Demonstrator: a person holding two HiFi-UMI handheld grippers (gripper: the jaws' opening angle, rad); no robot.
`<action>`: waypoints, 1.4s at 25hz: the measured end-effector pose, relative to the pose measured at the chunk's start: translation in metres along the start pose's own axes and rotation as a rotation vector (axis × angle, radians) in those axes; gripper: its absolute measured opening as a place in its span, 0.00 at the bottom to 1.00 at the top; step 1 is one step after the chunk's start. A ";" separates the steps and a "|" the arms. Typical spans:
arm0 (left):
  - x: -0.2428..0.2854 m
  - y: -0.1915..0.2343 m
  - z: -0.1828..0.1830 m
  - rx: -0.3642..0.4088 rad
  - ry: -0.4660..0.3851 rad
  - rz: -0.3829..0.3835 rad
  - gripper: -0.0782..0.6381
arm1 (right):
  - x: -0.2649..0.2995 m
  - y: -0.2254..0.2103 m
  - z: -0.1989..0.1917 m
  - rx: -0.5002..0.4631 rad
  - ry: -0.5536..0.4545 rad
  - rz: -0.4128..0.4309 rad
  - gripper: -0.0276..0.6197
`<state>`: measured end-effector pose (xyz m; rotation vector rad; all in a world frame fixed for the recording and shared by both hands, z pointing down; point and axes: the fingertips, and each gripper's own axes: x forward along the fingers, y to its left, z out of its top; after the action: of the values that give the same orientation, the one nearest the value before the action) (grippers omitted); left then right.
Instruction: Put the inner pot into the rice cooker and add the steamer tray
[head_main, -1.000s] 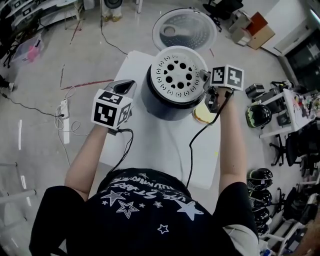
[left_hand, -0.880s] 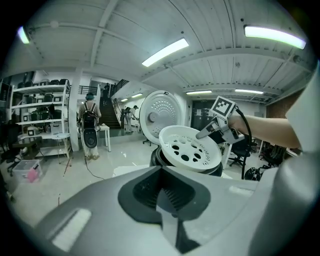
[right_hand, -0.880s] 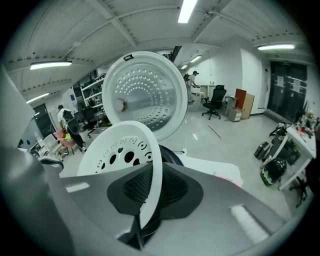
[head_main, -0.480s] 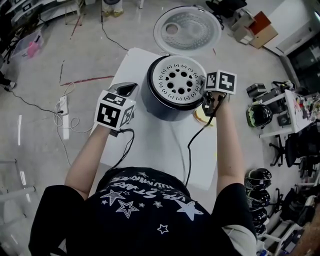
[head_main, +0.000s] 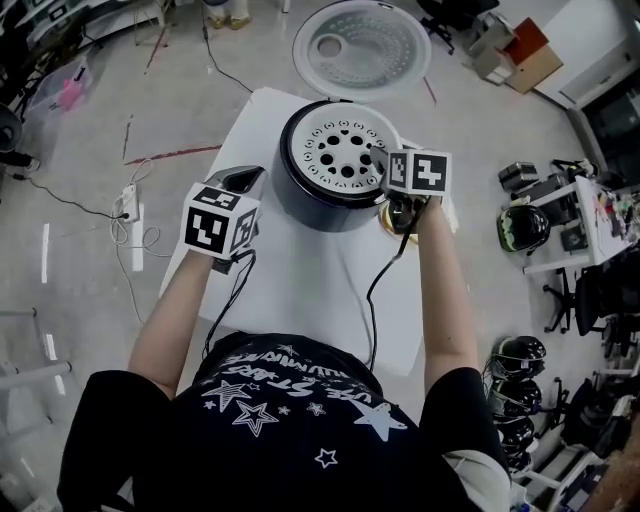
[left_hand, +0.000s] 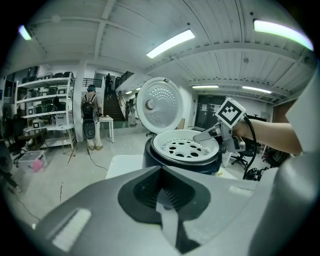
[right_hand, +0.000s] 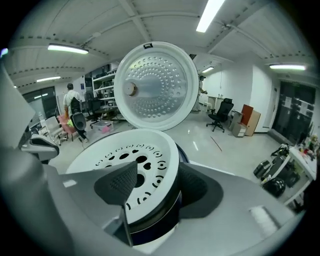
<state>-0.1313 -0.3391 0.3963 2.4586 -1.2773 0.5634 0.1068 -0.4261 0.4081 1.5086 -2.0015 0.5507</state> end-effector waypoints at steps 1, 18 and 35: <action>-0.001 -0.003 -0.002 -0.005 0.002 0.014 0.11 | -0.002 0.000 -0.002 0.012 -0.017 0.017 0.50; -0.029 -0.098 -0.029 -0.049 -0.004 0.217 0.11 | -0.089 -0.008 -0.016 -0.078 -0.336 0.194 0.45; -0.062 -0.154 -0.135 -0.221 0.063 0.317 0.11 | -0.106 0.073 -0.086 -0.140 -0.364 0.429 0.08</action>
<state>-0.0633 -0.1501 0.4705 2.0592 -1.6217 0.5376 0.0749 -0.2749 0.4044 1.1588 -2.6130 0.3027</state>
